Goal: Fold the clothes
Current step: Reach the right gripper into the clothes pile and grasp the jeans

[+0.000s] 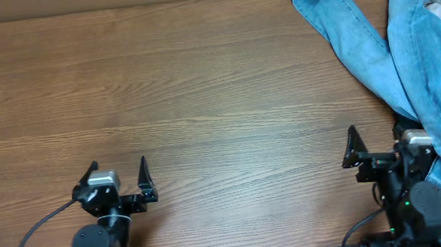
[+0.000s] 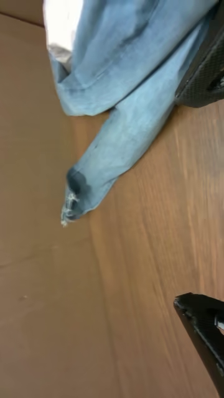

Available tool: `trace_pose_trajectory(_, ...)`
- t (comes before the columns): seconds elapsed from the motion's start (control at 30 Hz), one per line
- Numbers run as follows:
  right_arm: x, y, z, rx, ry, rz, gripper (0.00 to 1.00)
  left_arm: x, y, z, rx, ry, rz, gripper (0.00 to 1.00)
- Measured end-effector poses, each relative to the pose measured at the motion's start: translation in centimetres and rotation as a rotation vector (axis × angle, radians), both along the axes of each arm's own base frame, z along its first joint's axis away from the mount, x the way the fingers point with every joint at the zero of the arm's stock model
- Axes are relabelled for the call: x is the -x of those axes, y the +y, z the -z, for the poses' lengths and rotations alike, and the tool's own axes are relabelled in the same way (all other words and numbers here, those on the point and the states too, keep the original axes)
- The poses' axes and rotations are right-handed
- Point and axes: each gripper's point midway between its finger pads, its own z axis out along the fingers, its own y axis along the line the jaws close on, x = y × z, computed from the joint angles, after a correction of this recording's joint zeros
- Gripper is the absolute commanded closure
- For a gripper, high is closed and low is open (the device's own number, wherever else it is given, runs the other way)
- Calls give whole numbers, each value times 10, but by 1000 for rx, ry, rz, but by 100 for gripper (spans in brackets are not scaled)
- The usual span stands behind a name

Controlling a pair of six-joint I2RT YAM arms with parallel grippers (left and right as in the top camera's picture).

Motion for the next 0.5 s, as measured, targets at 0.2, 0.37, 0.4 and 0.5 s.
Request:
trace_pose_trajectory(0.2,-2,0,-20,-6,164,1,0,3,0,-29,1,106,-1,0)
trace_pose_trajectory(0.37,-5,0,-16,-12,342,-2,0,-2,-2,-36,3,223,11,0)
trace_pose_trajectory(0.4,-8,2,-16,-15,362,-10,0,-4,-4,-37,5,238,21,0)
trace_pose_trajectory(0.5,-14,7,-16,-29,386,-39,0,-10,-10,-43,15,255,53,0)
